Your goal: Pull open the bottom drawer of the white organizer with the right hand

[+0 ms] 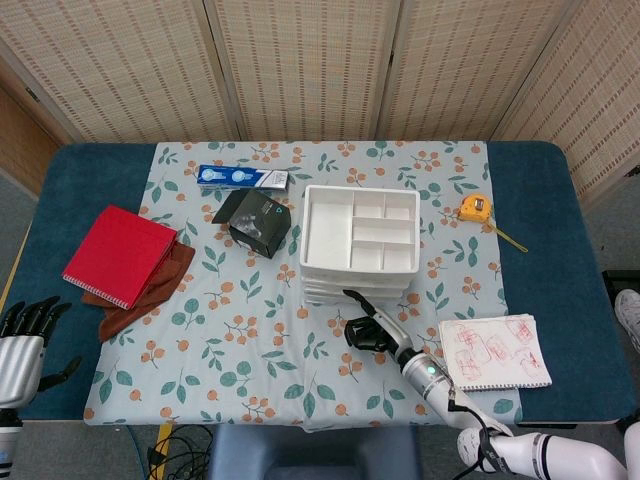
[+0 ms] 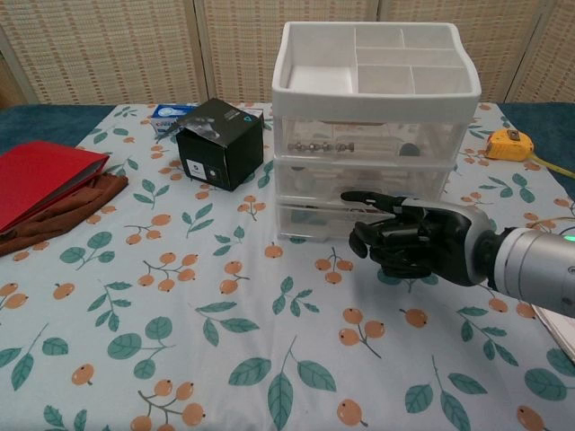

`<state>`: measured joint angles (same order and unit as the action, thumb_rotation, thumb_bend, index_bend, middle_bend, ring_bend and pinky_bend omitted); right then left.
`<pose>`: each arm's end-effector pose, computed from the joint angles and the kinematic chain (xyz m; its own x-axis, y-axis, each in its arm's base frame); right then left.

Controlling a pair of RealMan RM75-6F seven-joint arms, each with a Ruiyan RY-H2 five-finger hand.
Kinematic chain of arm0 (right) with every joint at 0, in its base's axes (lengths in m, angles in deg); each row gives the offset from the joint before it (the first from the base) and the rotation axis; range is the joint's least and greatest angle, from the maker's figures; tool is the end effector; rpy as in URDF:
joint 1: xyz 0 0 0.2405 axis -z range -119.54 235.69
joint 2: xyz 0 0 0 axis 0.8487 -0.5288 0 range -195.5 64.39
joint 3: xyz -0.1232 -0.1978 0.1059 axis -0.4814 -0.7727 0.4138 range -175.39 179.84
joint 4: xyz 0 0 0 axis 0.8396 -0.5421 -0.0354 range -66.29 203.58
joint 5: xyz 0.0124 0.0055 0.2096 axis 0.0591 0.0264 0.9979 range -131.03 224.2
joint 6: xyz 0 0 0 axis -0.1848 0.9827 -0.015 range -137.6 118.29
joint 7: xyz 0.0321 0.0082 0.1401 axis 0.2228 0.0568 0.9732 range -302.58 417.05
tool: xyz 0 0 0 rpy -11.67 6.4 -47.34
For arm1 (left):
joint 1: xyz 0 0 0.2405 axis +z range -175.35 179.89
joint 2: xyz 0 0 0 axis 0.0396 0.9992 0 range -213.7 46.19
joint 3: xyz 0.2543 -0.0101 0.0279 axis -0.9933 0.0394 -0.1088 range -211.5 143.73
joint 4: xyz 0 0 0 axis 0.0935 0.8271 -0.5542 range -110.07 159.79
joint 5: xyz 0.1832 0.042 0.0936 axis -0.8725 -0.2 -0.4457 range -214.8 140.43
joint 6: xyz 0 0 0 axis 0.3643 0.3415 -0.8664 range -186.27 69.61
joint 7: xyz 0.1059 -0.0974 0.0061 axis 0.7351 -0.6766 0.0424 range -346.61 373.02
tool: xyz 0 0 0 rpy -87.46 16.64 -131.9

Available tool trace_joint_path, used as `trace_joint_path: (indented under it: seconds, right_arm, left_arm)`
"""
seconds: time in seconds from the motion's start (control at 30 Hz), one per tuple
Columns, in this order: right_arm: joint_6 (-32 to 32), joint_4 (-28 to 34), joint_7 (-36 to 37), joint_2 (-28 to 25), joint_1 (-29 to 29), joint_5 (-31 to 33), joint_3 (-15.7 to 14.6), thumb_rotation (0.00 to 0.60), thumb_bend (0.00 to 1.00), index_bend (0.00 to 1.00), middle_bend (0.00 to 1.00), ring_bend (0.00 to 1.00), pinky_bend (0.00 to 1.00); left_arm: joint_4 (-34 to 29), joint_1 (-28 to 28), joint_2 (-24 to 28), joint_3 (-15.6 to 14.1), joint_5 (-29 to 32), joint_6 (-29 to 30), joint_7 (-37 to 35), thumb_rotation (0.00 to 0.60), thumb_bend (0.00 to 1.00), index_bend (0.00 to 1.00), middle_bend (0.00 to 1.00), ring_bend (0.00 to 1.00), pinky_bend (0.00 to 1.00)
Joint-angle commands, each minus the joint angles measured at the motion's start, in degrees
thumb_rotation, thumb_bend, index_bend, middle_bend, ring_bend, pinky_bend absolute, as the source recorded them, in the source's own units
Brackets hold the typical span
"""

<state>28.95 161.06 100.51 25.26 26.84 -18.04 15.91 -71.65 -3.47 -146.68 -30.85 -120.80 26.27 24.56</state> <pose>-0.1559 -0.2764 -0.0590 -0.6995 -0.5590 0.4452 -0.6893 0.3633 -0.6268 -0.3008 0.1851 0.1602 0.5219 0.0088 0.8530 0.8529 0.0098 -0.5219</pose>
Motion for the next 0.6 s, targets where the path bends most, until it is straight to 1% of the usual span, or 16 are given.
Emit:
trace_joint_path:
  seconds: [0.03, 0.5, 0.6]
  right_arm:
    - [-0.4, -0.6, -0.3, 0.5, -0.4, 0.2, 0.3, 0.6, 0.62, 0.0, 0.69, 0.91, 1.0]
    - [-2.3, -3.0, -1.1, 1.8, -1.8, 0.4, 1.3, 0.6, 0.64, 0.0, 0.69, 0.91, 1.0]
    - [-2.4, -3.5, -1.2, 2.0, -1.9, 0.5, 1.6, 0.6, 0.65, 0.02, 0.7, 0.91, 1.0]
  left_arm:
    - [0.1, -0.1, 0.0, 0.1, 0.1, -0.2, 0.1, 0.6, 0.21, 0.18, 0.15, 0.14, 0.09]
    - [0.3, -0.6, -0.1, 0.3, 1.0, -1.1, 0.6, 0.6, 0.21, 0.18, 0.15, 0.14, 0.09]
    - [0.3, -0.8, -0.2, 0.4, 1.2, -1.4, 0.9, 0.6, 0.21, 0.18, 0.15, 0.14, 0.09]
